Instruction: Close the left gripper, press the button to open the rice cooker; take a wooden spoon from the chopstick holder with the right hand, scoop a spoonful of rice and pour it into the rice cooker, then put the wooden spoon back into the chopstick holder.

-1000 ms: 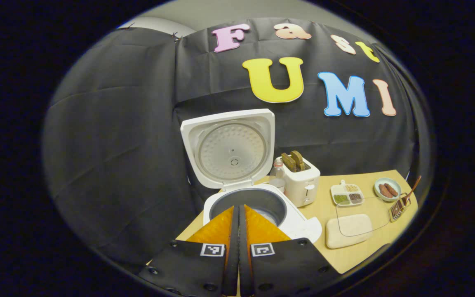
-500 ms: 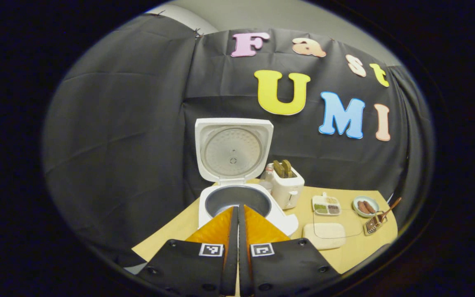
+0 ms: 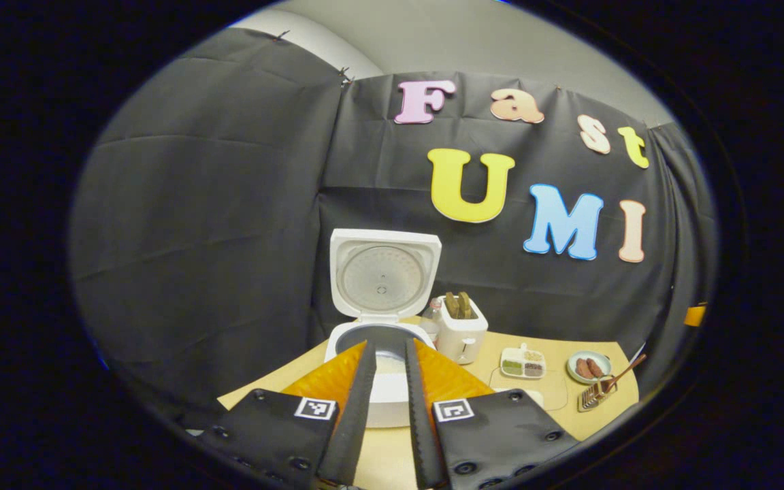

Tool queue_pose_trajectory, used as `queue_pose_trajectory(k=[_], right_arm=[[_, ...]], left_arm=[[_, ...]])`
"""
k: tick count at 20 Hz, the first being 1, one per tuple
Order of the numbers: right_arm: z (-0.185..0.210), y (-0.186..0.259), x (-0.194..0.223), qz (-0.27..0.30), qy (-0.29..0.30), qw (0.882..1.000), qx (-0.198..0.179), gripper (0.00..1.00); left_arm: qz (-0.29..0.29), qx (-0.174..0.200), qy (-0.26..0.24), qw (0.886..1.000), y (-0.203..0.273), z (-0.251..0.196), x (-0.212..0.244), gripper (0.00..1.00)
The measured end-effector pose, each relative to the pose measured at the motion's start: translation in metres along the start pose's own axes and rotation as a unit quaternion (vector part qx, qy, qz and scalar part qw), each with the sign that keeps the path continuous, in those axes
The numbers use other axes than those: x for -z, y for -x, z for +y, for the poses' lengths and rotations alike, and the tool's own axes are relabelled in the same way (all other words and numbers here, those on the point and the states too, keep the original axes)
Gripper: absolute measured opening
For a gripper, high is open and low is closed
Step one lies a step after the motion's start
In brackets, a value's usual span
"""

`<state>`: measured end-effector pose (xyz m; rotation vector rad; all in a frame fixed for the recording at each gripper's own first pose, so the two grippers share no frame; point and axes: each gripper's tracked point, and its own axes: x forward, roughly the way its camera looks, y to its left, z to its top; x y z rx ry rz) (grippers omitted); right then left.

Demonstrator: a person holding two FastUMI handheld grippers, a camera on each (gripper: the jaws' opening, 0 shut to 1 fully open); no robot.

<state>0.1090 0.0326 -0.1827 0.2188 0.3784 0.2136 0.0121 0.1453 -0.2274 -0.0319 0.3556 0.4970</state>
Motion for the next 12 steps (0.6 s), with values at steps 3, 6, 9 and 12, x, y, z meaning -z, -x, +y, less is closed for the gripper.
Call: queue_pose_trajectory(k=[3, 6, 9, 12], right_arm=[[-0.03, -0.05, 0.028, 0.038, -0.06, 0.997, -0.022, 0.92], [-0.074, -0.103, 0.056, 0.057, -0.084, 0.995, 0.004, 0.92], [-0.101, -0.142, 0.094, 0.09, -0.124, 0.988, 0.011, 0.97], [-0.117, -0.174, 0.13, 0.111, -0.156, 0.981, 0.01, 0.97]], left_arm=[[-0.001, -0.017, -0.022, 1.0, 0.025, -0.018, -0.003, 0.42], [0.01, -0.04, -0.043, 0.998, 0.046, -0.034, -0.001, 0.56], [0.034, -0.044, -0.055, 0.997, 0.062, -0.053, 0.01, 0.79], [0.044, -0.049, -0.081, 0.995, 0.075, -0.065, 0.011, 0.98]])
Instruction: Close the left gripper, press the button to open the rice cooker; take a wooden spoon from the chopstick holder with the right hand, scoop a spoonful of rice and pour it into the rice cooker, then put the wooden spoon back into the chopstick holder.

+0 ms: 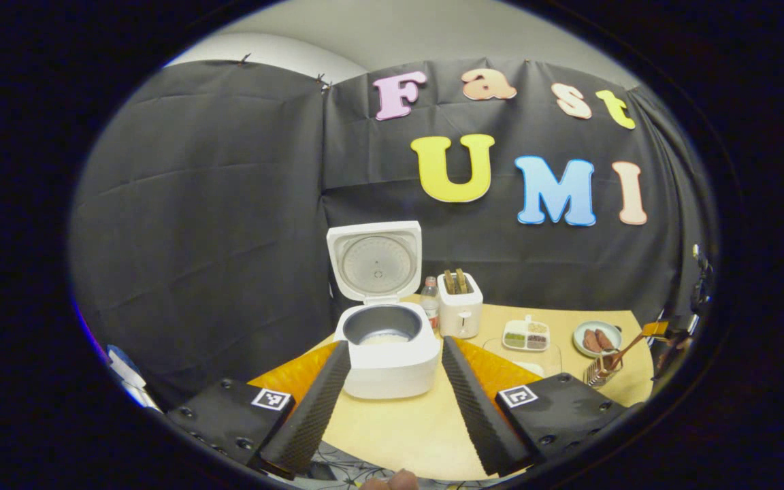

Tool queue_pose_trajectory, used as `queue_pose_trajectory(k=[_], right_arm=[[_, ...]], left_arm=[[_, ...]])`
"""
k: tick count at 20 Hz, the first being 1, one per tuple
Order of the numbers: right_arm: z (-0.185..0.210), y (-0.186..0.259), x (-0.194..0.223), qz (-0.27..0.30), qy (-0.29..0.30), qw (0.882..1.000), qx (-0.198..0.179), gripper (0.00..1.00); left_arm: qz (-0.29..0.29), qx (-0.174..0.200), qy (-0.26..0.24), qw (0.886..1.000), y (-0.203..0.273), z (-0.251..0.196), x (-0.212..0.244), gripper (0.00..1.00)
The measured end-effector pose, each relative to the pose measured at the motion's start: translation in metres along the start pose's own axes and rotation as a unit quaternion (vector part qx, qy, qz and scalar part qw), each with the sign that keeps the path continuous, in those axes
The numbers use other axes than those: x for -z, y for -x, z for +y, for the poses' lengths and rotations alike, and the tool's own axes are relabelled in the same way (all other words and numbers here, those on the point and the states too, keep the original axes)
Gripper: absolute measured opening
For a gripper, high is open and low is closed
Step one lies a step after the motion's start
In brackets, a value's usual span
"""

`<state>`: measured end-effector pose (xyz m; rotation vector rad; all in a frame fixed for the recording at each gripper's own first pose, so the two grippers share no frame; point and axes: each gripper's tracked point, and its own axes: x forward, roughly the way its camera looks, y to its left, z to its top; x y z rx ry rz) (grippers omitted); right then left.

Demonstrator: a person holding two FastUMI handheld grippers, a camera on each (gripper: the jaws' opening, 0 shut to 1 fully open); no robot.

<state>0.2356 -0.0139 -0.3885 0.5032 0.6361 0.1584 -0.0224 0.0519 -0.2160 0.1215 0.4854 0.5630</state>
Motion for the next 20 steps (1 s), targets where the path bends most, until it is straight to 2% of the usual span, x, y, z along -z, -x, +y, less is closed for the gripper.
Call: queue_pose_trajectory(k=[3, 6, 9, 11, 12, 13, 14, 15, 20], right_arm=[[-0.011, -0.039, 0.012, 0.027, -0.04, 0.999, -0.005, 0.97], [-0.02, -0.072, 0.002, 0.022, -0.068, 0.997, 0.007, 0.97], [-0.014, -0.092, 0.011, 0.048, -0.108, 0.993, -0.005, 0.53], [-0.011, -0.094, 0.011, 0.058, -0.118, 0.991, -0.003, 0.51], [-0.009, -0.111, 0.018, 0.06, -0.122, 0.991, -0.004, 0.32], [-0.007, -0.097, 0.014, 0.067, -0.129, 0.989, -0.017, 0.27], [-0.003, -0.096, 0.016, 0.069, -0.137, 0.988, -0.02, 0.26], [0.005, -0.091, 0.011, 0.068, -0.136, 0.988, -0.026, 0.21], [0.016, -0.064, 0.001, 0.052, -0.116, 0.991, -0.035, 0.22]], left_arm=[[0.007, 0.003, -0.035, 0.999, 0.016, -0.013, -0.001, 0.98], [0.007, 0.004, -0.056, 0.998, 0.029, -0.023, -0.006, 1.0], [0.011, 0.01, -0.065, 0.998, 0.037, -0.034, -0.004, 1.0], [0.015, 0.011, -0.072, 0.997, 0.038, -0.039, 0.0, 1.0], [0.016, 0.013, -0.071, 0.997, 0.039, -0.038, 0.0, 0.98], [0.017, 0.014, -0.069, 0.997, 0.041, -0.038, 0.0, 1.0], [0.017, 0.015, -0.067, 0.997, 0.041, -0.038, 0.002, 0.98], [0.02, 0.015, -0.066, 0.998, 0.041, -0.035, 0.003, 0.98], [0.009, 0.002, -0.059, 0.998, 0.052, -0.014, 0.003, 1.0]])
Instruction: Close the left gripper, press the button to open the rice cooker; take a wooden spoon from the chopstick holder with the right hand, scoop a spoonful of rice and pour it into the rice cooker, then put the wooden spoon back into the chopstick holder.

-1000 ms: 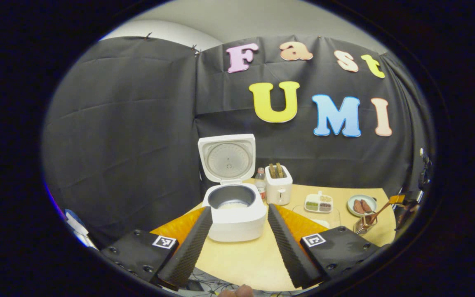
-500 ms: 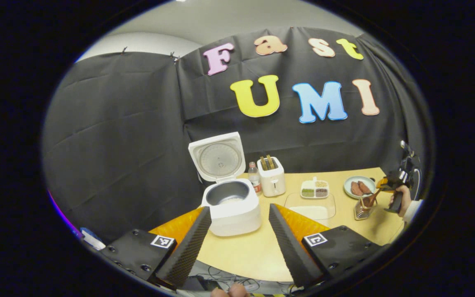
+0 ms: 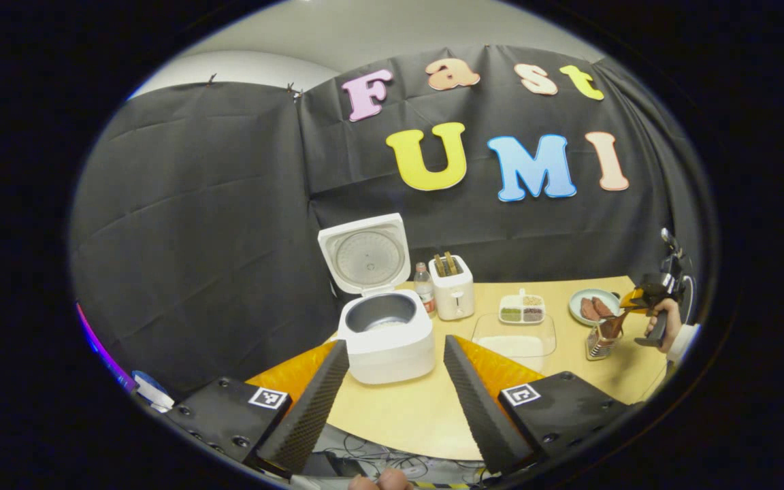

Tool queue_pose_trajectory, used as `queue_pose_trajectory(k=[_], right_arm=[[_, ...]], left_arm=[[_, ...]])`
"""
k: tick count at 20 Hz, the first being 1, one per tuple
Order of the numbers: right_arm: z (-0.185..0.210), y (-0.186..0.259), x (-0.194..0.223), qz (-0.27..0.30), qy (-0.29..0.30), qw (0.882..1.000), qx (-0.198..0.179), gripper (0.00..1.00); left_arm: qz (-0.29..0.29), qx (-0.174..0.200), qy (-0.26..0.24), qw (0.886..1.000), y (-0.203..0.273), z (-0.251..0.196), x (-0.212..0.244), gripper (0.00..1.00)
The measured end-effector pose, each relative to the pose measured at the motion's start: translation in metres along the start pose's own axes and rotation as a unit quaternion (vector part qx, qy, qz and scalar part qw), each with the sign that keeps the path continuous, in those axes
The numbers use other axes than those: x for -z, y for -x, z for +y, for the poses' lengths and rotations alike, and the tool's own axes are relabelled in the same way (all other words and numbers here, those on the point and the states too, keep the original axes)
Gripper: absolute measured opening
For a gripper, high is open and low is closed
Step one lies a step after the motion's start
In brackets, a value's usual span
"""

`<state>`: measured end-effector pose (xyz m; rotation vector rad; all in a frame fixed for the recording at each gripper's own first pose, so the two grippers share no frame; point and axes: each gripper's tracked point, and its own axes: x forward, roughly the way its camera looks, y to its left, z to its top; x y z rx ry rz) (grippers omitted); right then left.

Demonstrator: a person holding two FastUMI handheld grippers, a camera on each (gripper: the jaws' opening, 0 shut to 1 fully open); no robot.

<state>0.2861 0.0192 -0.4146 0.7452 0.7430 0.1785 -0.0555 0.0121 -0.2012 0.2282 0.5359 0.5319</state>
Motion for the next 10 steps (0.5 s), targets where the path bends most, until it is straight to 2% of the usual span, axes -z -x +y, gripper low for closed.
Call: queue_pose_trajectory(k=[5, 6, 8, 10], right_arm=[[0.035, 0.046, -0.019, -0.036, 0.035, 0.999, -0.004, 0.21], [0.047, 0.059, -0.024, -0.046, 0.039, 0.998, -0.007, 0.21], [0.078, 0.083, -0.025, -0.057, 0.051, 0.997, -0.02, 0.21], [0.109, 0.103, -0.018, -0.066, 0.06, 0.996, -0.03, 0.21]], left_arm=[[-0.03, 0.018, 0.023, 0.999, 0.004, 0.022, -0.007, 0.98], [-0.036, 0.022, 0.027, 0.999, 0.004, 0.03, -0.006, 0.95], [-0.057, 0.029, 0.036, 0.997, 0.009, 0.052, -0.012, 1.0], [-0.064, 0.036, 0.041, 0.996, 0.012, 0.076, -0.005, 1.0]])
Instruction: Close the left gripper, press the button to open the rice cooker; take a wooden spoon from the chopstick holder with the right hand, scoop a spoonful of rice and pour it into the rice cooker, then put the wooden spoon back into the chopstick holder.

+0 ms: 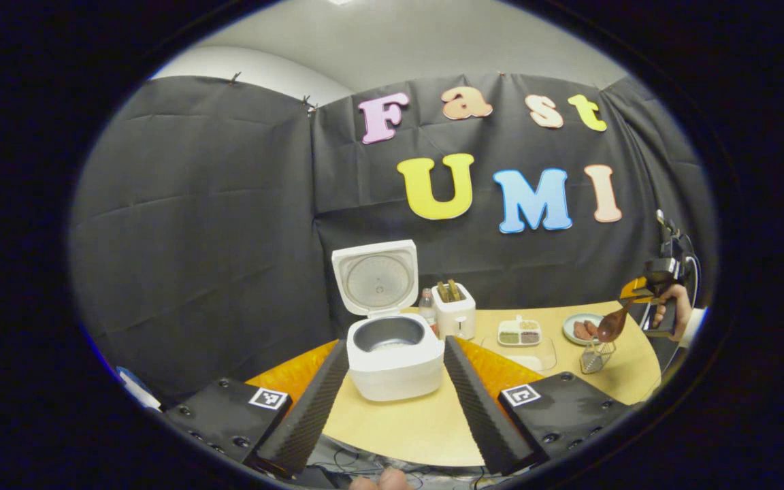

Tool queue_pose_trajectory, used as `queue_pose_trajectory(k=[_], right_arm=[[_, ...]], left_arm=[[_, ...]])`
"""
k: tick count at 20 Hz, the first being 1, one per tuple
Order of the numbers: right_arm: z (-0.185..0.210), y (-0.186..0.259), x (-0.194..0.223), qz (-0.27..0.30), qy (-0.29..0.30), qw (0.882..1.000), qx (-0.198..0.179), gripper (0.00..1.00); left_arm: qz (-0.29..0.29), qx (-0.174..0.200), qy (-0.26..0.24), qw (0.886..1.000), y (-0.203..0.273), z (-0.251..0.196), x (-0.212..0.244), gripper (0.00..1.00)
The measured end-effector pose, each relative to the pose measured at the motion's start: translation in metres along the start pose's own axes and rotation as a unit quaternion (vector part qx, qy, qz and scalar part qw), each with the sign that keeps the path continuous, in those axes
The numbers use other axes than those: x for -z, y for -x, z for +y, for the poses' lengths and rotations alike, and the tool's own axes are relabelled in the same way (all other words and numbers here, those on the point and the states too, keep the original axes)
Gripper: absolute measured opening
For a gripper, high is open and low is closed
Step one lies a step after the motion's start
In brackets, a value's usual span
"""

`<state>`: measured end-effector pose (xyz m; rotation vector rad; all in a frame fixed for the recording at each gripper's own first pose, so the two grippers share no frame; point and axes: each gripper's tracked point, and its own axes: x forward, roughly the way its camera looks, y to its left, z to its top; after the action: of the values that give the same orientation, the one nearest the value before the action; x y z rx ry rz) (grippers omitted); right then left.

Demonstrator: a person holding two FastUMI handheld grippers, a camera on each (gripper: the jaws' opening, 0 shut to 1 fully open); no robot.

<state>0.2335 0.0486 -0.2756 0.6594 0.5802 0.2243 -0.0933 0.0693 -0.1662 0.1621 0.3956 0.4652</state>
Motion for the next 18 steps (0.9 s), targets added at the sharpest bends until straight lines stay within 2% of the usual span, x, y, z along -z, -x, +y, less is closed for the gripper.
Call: queue_pose_trajectory(k=[1, 2, 4, 8, 13, 15, 16, 18], right_arm=[[0.017, 0.007, 0.002, -0.004, 0.003, 1.0, -0.005, 0.21], [0.034, 0.011, 0.007, -0.006, 0.005, 1.0, -0.011, 0.21], [0.068, 0.016, 0.022, -0.005, 0.014, 1.0, -0.022, 0.21], [0.121, 0.003, 0.061, 0.027, 0.036, 0.998, -0.037, 0.22], [0.153, -0.057, 0.111, 0.079, 0.061, 0.994, -0.042, 0.21], [0.154, -0.087, 0.128, 0.094, 0.078, 0.992, -0.033, 0.21], [0.152, -0.101, 0.135, 0.098, 0.088, 0.991, -0.027, 0.21], [0.149, -0.119, 0.147, 0.104, 0.112, 0.988, -0.019, 0.21]], left_arm=[[-0.005, 0.006, 0.005, 1.0, 0.003, 0.01, 0.001, 1.0], [-0.011, 0.013, 0.009, 1.0, 0.004, 0.02, 0.002, 0.96], [-0.019, 0.026, 0.016, 0.999, 0.009, 0.039, 0.005, 1.0], [-0.011, 0.036, 0.03, 0.999, 0.012, 0.067, 0.015, 1.0], [0.013, -0.006, 0.048, 0.999, 0.0, 0.097, 0.03, 1.0], [0.021, -0.028, 0.051, 0.998, -0.003, 0.104, 0.029, 0.96], [0.026, -0.036, 0.05, 0.998, -0.006, 0.104, 0.031, 1.0], [0.045, -0.049, 0.042, 0.997, -0.015, 0.104, 0.04, 0.98]])
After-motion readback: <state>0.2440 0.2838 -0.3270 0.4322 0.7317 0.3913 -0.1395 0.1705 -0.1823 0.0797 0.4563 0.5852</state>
